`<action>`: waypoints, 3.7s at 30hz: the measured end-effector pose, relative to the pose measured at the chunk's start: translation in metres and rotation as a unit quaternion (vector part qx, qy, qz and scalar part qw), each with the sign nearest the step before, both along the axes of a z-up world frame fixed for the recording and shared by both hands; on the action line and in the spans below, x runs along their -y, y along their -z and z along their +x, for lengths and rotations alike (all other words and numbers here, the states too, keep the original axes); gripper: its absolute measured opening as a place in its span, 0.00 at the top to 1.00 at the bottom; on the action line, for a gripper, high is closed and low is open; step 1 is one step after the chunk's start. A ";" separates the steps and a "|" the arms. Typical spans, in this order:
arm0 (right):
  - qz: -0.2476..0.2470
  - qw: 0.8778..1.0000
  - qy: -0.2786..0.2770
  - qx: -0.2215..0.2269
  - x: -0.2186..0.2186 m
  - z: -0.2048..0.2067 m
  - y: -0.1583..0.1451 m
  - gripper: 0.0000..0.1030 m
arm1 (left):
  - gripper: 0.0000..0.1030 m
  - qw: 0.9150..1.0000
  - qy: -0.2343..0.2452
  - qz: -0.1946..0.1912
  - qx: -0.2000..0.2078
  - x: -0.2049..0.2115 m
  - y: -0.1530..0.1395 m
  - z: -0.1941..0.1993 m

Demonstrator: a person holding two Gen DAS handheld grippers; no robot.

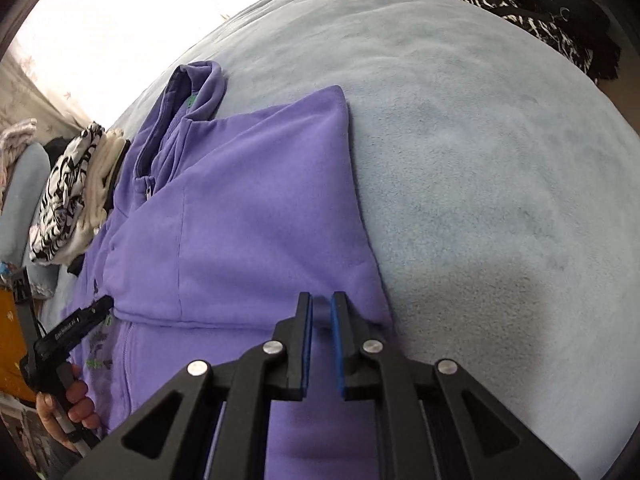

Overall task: Fold large clothes
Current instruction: 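Move the left tool to the other sleeve's cuff, then grasp the cuff with the left tool and fold the sleeve across the body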

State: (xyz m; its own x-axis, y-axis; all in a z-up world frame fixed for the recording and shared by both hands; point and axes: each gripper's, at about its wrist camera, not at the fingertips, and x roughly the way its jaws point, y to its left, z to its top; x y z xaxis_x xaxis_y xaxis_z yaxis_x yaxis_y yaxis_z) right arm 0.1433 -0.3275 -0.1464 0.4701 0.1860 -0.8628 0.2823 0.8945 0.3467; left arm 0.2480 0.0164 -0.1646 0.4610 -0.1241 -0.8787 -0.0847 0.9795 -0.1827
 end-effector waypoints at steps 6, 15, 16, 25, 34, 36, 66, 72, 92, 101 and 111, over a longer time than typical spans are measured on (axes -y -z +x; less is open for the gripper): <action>0.023 1.000 0.017 -0.003 0.001 -0.006 -0.005 0.90 | 0.47 1.000 0.006 0.004 -0.002 0.002 -0.008 -0.011; 0.052 0.998 0.013 0.012 -0.023 -0.040 -0.026 0.90 | 0.45 0.998 0.032 0.051 0.029 0.014 -0.051 -0.060; 0.054 0.998 0.013 0.015 -0.024 -0.044 -0.028 0.90 | 0.44 0.997 0.034 0.056 0.032 0.015 -0.056 -0.066; 0.057 0.998 -0.010 0.029 -0.062 -0.082 -0.054 0.90 | 0.40 0.994 0.063 0.080 0.047 0.019 -0.095 -0.132; 0.021 0.997 -0.063 0.034 -0.122 -0.112 -0.075 0.90 | 0.40 0.995 0.055 0.075 0.046 -0.019 -0.105 -0.181; 0.011 0.996 -0.077 0.033 -0.138 -0.114 -0.077 0.90 | 0.40 0.995 0.042 0.076 0.047 -0.037 -0.106 -0.189; -0.099 0.964 -0.236 0.076 -0.426 0.020 -0.073 0.67 | 0.28 0.977 -0.186 -0.099 0.030 -0.463 -0.026 -0.131; -0.094 0.959 -0.258 0.065 -0.463 0.035 -0.055 0.67 | 0.32 0.968 -0.218 -0.127 0.009 -0.504 0.015 -0.105; -0.082 0.968 -0.229 0.066 -0.416 0.022 -0.060 0.67 | 0.89 0.982 -0.094 -0.057 0.156 -0.370 -0.117 -0.074; -0.072 0.978 -0.177 0.086 -0.332 0.004 -0.076 0.67 | 0.90 0.983 0.062 -0.050 0.163 -0.193 -0.161 -0.068; -0.009 0.991 -0.109 0.075 -0.210 0.006 -0.067 0.67 | 0.90 0.974 0.158 -0.096 0.130 -0.027 -0.110 -0.053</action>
